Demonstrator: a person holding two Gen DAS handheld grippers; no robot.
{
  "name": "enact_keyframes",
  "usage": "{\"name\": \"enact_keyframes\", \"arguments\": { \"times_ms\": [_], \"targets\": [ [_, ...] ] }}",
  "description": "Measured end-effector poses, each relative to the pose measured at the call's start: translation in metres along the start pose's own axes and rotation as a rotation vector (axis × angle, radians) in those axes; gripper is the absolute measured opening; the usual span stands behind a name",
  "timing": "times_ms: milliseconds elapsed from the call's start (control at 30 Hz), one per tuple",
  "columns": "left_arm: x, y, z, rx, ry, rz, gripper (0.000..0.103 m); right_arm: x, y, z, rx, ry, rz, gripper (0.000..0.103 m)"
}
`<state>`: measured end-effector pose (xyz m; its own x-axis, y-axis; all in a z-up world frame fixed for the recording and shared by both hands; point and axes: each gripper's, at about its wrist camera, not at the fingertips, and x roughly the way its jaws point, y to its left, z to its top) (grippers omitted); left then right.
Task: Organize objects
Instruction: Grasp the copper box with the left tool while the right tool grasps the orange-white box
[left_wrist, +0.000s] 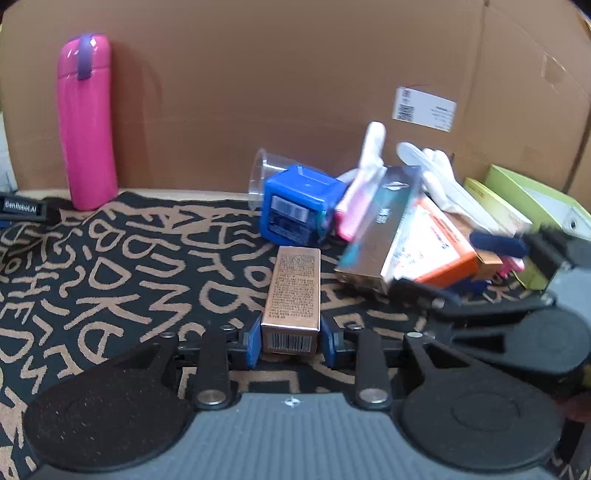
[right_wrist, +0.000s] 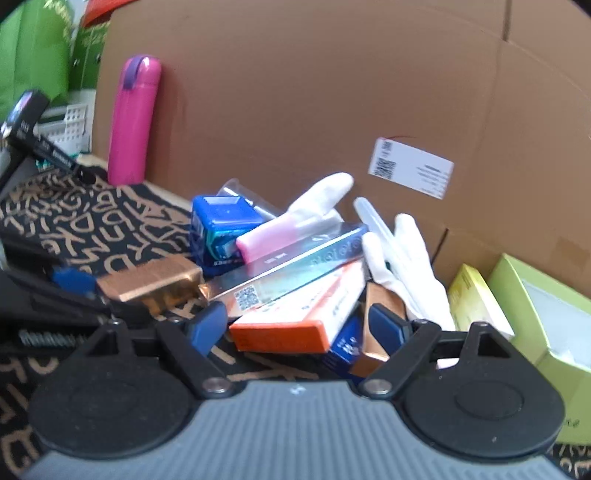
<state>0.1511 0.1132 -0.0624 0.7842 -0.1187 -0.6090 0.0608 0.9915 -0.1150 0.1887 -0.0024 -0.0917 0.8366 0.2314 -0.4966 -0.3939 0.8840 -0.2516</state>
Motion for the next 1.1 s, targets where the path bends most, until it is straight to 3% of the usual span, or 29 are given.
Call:
{"name": "enact_keyframes", "arguments": {
  "times_ms": [33,100,133,167,333,400,433,533,667,733,800,833,1000,1100],
  "targets": [
    [0.002,0.002,0.001,-0.015,0.008,-0.002,0.035,0.005,-0.001,-0.001,0.009,0.025,0.017,0.074],
    [0.004,0.003,0.002,-0.025,0.001,-0.007,0.043,0.007,-0.005,-0.004,0.057,0.035,0.044,0.072],
    [0.004,0.002,0.003,-0.019,-0.003,-0.003,0.055,0.005,-0.007,-0.005,0.071,0.035,0.048,0.071],
    [0.005,0.000,0.003,-0.012,-0.011,0.010,0.060,0.002,-0.009,-0.006,0.084,0.030,0.053,0.070],
    [0.011,-0.003,0.005,0.004,-0.003,0.003,0.059,-0.025,-0.022,-0.015,0.117,0.029,0.086,0.067],
    [0.012,-0.005,0.004,0.018,-0.006,0.007,0.051,-0.042,-0.031,-0.023,0.153,0.045,0.127,0.066],
    [0.011,-0.006,0.003,0.035,-0.005,0.003,0.037,-0.052,-0.036,-0.028,0.175,0.054,0.147,0.066],
    [0.001,-0.010,-0.003,0.070,0.009,-0.021,0.032,-0.081,-0.050,-0.049,0.210,0.091,0.187,0.066],
    [-0.023,-0.020,-0.018,0.117,0.039,-0.057,0.032,-0.111,-0.062,-0.068,0.229,0.145,0.160,0.069],
    [-0.029,-0.025,-0.020,0.115,0.039,-0.044,0.033,-0.119,-0.060,-0.065,0.196,0.123,0.115,0.083],
    [-0.027,-0.032,-0.017,0.118,0.025,-0.007,0.048,-0.118,-0.053,-0.056,0.141,0.097,0.075,0.087],
    [-0.025,-0.036,-0.015,0.130,0.017,0.006,0.054,-0.112,-0.049,-0.051,0.118,0.102,0.058,0.087],
    [-0.007,-0.044,-0.009,0.167,0.053,0.035,0.053,-0.074,-0.049,-0.048,0.169,0.193,0.021,0.085],
    [-0.006,-0.043,-0.009,0.147,0.062,0.036,0.050,-0.063,-0.056,-0.056,0.246,0.231,0.048,0.075]
  ]
}}
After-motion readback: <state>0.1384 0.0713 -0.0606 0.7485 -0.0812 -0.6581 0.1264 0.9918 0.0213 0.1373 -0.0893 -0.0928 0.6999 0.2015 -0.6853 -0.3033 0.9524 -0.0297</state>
